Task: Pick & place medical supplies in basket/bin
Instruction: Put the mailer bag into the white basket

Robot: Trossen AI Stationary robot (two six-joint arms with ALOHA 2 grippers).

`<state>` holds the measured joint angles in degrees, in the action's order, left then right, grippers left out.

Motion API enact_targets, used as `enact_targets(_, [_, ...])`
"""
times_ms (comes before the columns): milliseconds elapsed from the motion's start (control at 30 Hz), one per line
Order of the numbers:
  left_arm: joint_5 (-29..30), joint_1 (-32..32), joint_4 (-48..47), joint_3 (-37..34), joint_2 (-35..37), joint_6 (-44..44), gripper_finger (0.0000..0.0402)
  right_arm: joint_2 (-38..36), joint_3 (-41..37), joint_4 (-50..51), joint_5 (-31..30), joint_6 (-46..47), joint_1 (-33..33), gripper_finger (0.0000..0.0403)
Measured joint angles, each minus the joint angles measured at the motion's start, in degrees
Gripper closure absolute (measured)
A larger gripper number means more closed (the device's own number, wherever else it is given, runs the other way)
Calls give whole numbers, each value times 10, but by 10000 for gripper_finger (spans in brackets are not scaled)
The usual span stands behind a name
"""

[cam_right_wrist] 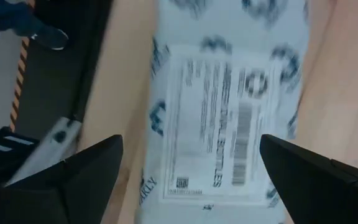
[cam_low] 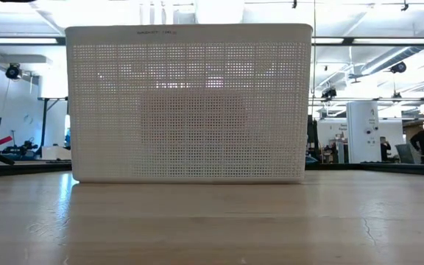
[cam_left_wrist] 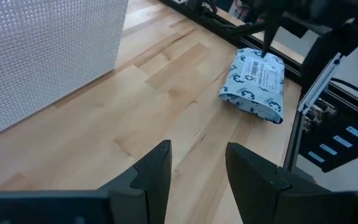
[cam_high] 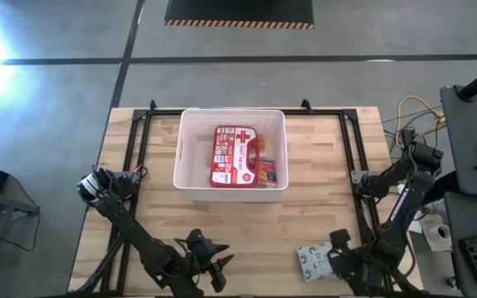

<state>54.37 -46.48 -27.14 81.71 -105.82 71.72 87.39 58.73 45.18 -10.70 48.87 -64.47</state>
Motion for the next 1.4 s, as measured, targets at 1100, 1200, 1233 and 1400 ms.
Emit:
enact_targets(1100, [-24, 0, 17, 0, 0, 41, 268, -26, -101, -193, -58, 37, 230, 59])
enact_targets(1200, [-24, 0, 18, 0, -3, 41, 268, -47, -103, -47, -79, 150, 232, 77])
enact_targets(1233, [-24, 0, 18, -1, -4, 41, 268, -50, -104, -13, -82, 183, 232, 84])
enact_targets(1400, [-24, 0, 21, -5, -7, 41, 268, -38, -123, 36, 29, 235, 232, 124])
